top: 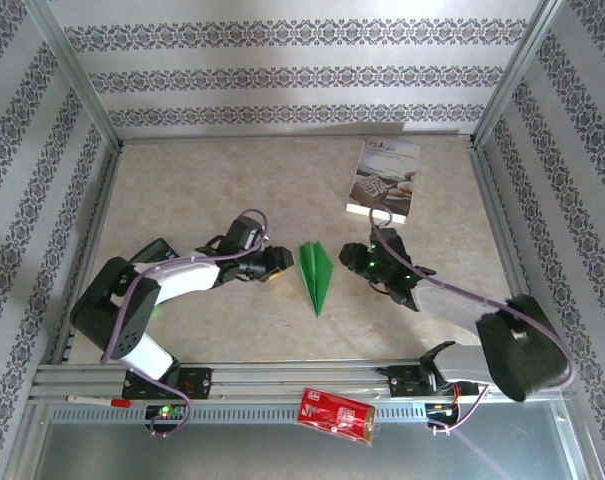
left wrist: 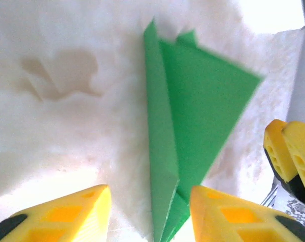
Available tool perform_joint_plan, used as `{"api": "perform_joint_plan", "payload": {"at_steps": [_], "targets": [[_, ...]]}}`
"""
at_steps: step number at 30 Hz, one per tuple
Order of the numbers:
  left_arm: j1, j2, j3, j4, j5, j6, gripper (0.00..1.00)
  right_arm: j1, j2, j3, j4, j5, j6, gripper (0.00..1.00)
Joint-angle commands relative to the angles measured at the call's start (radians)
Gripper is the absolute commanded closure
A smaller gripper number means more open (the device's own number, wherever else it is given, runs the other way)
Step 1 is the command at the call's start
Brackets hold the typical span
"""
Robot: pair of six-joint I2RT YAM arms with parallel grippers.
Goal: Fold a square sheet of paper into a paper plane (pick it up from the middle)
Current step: Reset both arms
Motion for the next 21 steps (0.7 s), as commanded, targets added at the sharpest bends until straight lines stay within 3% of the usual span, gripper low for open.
{"api": "perform_joint_plan", "payload": {"at_steps": [1,4,7,10,13,17,19,21], "targets": [[0.076,-0.104,0.031,-0.127,-0.052,0.13,0.47,-0.077,-0.078,0.072,-0.212,0.066,-0.174,0.6],[0.158,-0.193,0.086,-0.271,-0.17,0.253,0.37,-0.145,-0.115,0.168,-0.377,0.208,-0.343,0.47],[0.216,-0.292,0.126,-0.38,-0.398,0.386,0.25,-0.174,-0.135,0.205,-0.41,0.479,-0.504,0.34],[0.256,-0.377,0.117,-0.401,-0.657,0.504,0.0,-0.204,-0.096,0.198,-0.344,0.698,-0.602,0.14],[0.284,-0.422,0.052,-0.316,-0.851,0.61,0.0,-0.243,-0.009,0.179,-0.24,0.765,-0.632,0.05],[0.344,-0.378,-0.094,-0.019,-0.914,0.738,0.0,-0.257,0.151,0.119,0.024,0.749,-0.736,0.02],[0.385,-0.317,-0.15,0.145,-0.871,0.772,0.0,-0.26,0.184,0.149,0.031,0.727,-0.773,0.02],[0.426,-0.243,-0.184,0.279,-0.799,0.797,0.0,-0.278,0.181,0.093,0.201,0.628,-0.833,0.02]]}}
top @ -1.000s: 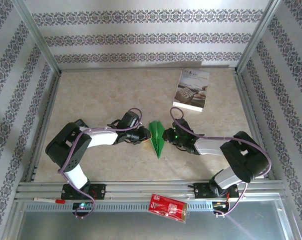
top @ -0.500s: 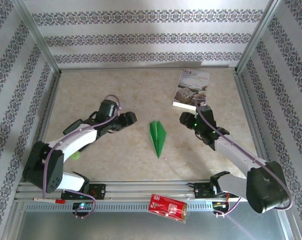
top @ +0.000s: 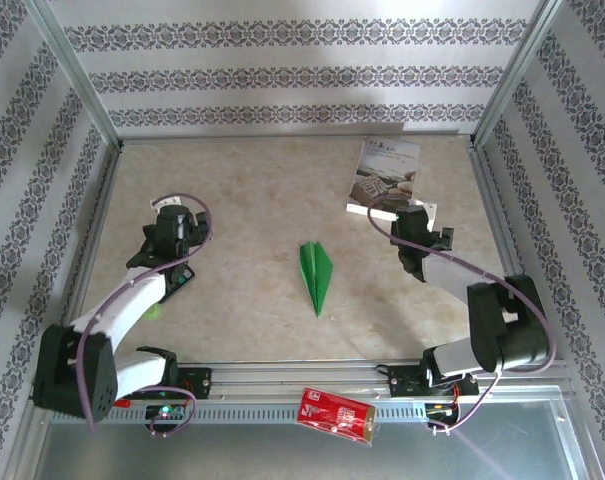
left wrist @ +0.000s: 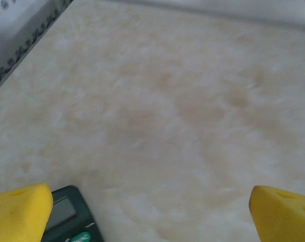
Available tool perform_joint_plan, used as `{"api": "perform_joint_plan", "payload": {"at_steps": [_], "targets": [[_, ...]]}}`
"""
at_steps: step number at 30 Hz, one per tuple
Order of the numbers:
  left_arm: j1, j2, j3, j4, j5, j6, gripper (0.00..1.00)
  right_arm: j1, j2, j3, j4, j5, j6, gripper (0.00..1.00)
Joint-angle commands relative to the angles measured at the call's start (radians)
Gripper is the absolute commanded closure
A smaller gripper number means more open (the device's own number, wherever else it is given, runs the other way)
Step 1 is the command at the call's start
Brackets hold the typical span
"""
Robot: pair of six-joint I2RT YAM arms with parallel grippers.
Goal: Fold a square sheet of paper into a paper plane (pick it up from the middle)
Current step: Reset both arms
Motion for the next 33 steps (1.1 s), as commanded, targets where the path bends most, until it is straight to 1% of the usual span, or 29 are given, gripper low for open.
{"api": "perform_joint_plan", "payload": {"at_steps": [1,2,3,5,7,9,11,12,13,14,15,16,17,18,19,20,21,23,28,33], "targets": [[0.068,0.116,-0.056,0.32,0.045,0.126,0.0,-0.038,-0.021,-0.057,0.296,-0.09,-0.121,0.02],[0.088,0.157,-0.063,0.373,0.093,0.148,0.0,-0.065,-0.022,-0.078,0.35,-0.146,-0.113,0.02],[0.097,0.188,-0.063,0.394,0.113,0.166,0.0,-0.091,-0.026,-0.087,0.371,-0.191,-0.099,0.02],[0.114,0.266,-0.096,0.537,0.167,0.206,0.0,-0.142,-0.027,-0.101,0.412,-0.283,-0.088,0.02],[0.121,0.275,-0.081,0.508,0.199,0.216,0.0,-0.171,0.001,-0.148,0.539,-0.358,-0.09,0.02],[0.132,0.335,-0.135,0.697,0.238,0.232,0.0,-0.168,0.038,-0.173,0.631,-0.392,-0.107,0.02],[0.133,0.317,-0.161,0.694,0.26,0.227,0.0,-0.168,0.025,-0.177,0.616,-0.4,-0.109,0.02],[0.133,0.337,-0.184,0.769,0.271,0.229,0.0,-0.17,0.026,-0.188,0.632,-0.41,-0.111,0.02],[0.135,0.368,-0.207,0.842,0.294,0.243,0.0,-0.17,0.05,-0.214,0.693,-0.424,-0.115,0.02],[0.133,0.38,-0.226,0.908,0.309,0.255,0.0,-0.168,0.094,-0.246,0.825,-0.426,-0.12,0.02],[0.134,0.359,-0.217,0.853,0.308,0.246,0.0,-0.169,0.108,-0.256,0.872,-0.413,-0.116,0.02],[0.136,0.356,-0.206,0.816,0.293,0.242,0.0,-0.168,0.078,-0.248,0.795,-0.383,-0.104,0.02],[0.133,0.371,-0.213,0.862,0.291,0.248,0.0,-0.167,0.061,-0.242,0.761,-0.378,-0.105,0.02],[0.133,0.374,-0.218,0.881,0.291,0.248,0.0,-0.167,0.074,-0.247,0.793,-0.376,-0.107,0.02],[0.133,0.363,-0.213,0.849,0.288,0.241,0.0,-0.165,0.09,-0.255,0.833,-0.37,-0.107,0.02],[0.133,0.365,-0.214,0.854,0.286,0.243,0.0,-0.163,0.089,-0.255,0.833,-0.369,-0.107,0.02],[0.133,0.373,-0.22,0.882,0.284,0.246,0.0,-0.162,0.083,-0.251,0.817,-0.369,-0.108,0.02],[0.133,0.365,-0.229,0.879,0.277,0.239,0.0,-0.159,0.076,-0.246,0.791,-0.364,-0.115,0.02],[0.133,0.37,-0.246,0.921,0.271,0.24,0.0,-0.147,0.084,-0.238,0.792,-0.352,-0.121,0.02],[0.133,0.368,-0.243,0.915,0.26,0.236,0.0,-0.149,0.08,-0.242,0.795,-0.353,-0.121,0.02]]}}
